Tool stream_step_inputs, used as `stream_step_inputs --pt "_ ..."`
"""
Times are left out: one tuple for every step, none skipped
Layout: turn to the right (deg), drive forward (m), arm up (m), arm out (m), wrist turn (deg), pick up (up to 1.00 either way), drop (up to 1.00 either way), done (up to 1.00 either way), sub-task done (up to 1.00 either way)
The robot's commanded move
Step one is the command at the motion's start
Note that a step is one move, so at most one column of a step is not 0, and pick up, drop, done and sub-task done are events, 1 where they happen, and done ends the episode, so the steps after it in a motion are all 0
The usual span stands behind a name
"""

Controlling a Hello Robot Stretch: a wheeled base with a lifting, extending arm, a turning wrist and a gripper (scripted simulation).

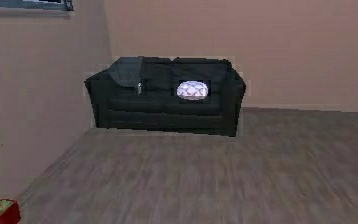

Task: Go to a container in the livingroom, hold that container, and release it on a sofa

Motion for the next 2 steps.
stream_step_inputs --pt "0.0 1.00 0.00 0.00 0.0 0.00 0.00 0.00 0.00" --pt "-3.0 0.00 0.00 0.00 0.0 0.00 0.00 0.00 0.00"
